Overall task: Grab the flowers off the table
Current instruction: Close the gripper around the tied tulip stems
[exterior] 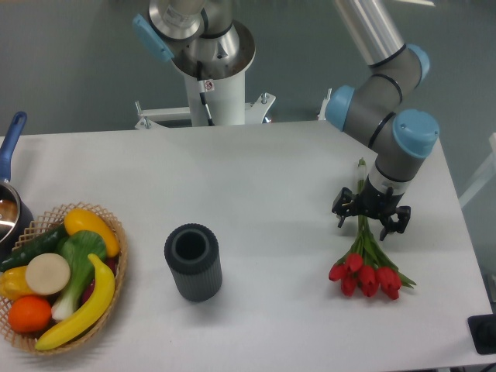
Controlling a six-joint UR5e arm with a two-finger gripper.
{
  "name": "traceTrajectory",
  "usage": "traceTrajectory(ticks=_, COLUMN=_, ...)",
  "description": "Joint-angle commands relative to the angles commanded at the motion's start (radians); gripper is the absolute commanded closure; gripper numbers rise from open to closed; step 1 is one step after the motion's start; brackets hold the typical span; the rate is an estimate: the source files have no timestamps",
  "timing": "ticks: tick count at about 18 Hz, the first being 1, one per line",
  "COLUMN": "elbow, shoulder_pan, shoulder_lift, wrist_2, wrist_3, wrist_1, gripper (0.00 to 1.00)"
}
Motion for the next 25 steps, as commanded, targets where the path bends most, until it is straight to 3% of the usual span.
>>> traceTrajectory(ticks=2, elbow=0.003, shoulder_pan=0.000, shoulder_lift=-0.003, wrist_2=-0.002, wrist_3=0.002, wrist_1=0.000, gripper=0.01)
traceTrajectory(ticks=8, elbow=0.006, shoulder_pan=-0.002, shoulder_lift=-0.003, wrist_2=0.000, wrist_3=0.002, wrist_1=-0.002, gripper=0.19)
traceTrajectory(ticks=11, elbow=0.006, shoulder_pan=-0.002, shoulder_lift=-0.002, wrist_2=-0.002, wrist_3=0.002, wrist_1=-0.002, gripper=0.33)
traceTrajectory(ticks=20, elbow=0.005, shoulder_pan=-0.002, shoulder_lift=-0.002, wrist_2=0.000, wrist_3=-0.002, wrist_1=-0.002, gripper=0.60)
traceTrajectory(ticks=25, elbow=0.005, shoulder_pan=0.002, shoulder_lift=0.001, wrist_2=-0.006, wrist_3=-0.002, wrist_1=-0.002, gripper=0.65)
